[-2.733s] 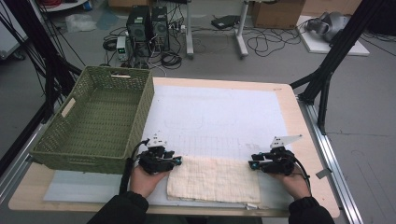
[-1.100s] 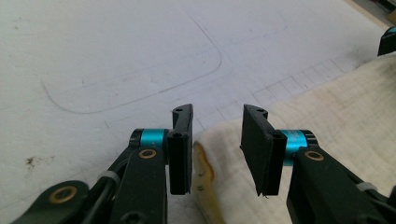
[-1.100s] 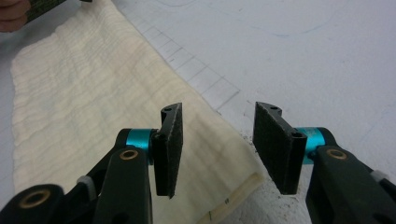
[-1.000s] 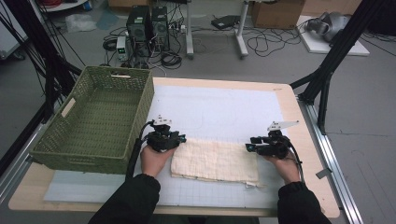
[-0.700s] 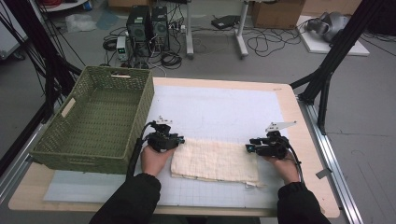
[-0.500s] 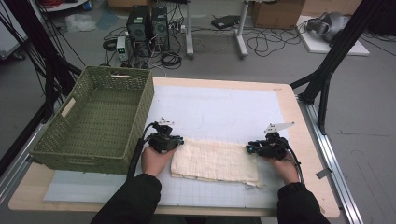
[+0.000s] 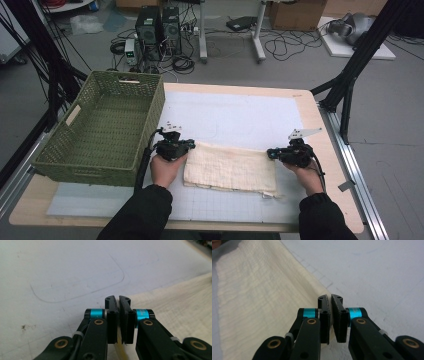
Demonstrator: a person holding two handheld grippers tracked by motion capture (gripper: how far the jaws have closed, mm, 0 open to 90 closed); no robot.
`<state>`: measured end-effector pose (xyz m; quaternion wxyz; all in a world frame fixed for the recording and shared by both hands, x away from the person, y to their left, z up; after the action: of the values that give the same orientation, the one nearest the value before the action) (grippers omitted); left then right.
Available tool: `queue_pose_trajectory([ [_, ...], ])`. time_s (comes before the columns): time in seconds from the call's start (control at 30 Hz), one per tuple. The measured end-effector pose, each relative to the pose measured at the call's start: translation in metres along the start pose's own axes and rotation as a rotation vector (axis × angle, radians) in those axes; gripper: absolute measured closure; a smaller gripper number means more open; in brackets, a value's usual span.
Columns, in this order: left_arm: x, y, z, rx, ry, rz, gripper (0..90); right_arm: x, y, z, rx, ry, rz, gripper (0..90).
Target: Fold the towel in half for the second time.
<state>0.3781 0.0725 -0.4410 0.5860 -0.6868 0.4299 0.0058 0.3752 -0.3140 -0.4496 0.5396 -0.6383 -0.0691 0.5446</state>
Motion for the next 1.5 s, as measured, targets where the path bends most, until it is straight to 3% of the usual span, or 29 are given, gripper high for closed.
queue_pose_trajectory([
  [0.03, -0.003, -0.001, -0.001, 0.008, -0.004, -0.015, 85.2, -0.003, -0.003, 0.001, -0.006, 0.004, -0.019, 85.5],
  [0.1, -0.005, 0.000, -0.002, 0.042, -0.019, 0.002, 85.2, -0.007, -0.007, 0.004, 0.004, -0.011, -0.058, 85.5],
  [0.2, -0.008, 0.006, -0.005, 0.066, -0.011, 0.000, 85.1, -0.008, -0.003, 0.005, 0.008, -0.019, -0.043, 85.4],
  [0.3, -0.011, 0.010, -0.007, 0.096, -0.019, 0.014, 84.8, -0.013, -0.001, 0.010, 0.016, -0.037, -0.089, 85.3],
  [0.43, -0.019, 0.012, -0.011, 0.125, -0.017, -0.003, 84.7, -0.018, -0.003, 0.020, -0.027, -0.039, -0.078, 85.2],
  [0.7, -0.032, 0.023, -0.015, 0.192, 0.025, -0.025, 84.4, -0.028, 0.008, 0.037, -0.042, -0.081, -0.083, 84.8],
  [0.83, -0.034, 0.026, -0.018, 0.227, 0.038, -0.011, 83.9, -0.031, 0.017, 0.045, -0.055, -0.092, -0.074, 84.6],
  [1.03, -0.040, 0.034, -0.019, 0.231, 0.069, 0.008, 83.7, -0.034, 0.024, 0.053, -0.064, -0.112, -0.062, 84.2],
  [1.27, -0.051, 0.054, -0.024, 0.248, 0.113, 0.073, 82.0, -0.031, 0.034, 0.060, -0.068, -0.135, -0.014, 82.2],
  [1.4, -0.057, 0.060, -0.025, 0.249, 0.150, 0.127, 77.2, -0.031, 0.039, 0.064, -0.058, -0.169, 0.005, 78.5],
  [1.5, -0.062, 0.059, -0.026, 0.222, 0.186, 0.125, 69.8, -0.034, 0.041, 0.064, -0.047, -0.187, 0.003, 77.1],
])
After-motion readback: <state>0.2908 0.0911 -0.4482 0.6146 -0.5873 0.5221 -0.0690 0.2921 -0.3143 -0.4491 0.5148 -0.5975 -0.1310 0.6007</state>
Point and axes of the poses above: each handheld gripper's, and its own axes: x roughly forward along the jaws, y roughly out of its underside, z roughly to its left, the point moved 3 cm from there along x, roughly forward along the jaws, and after that the axes turned 3 degrees about -x, right-handed, at the moved point
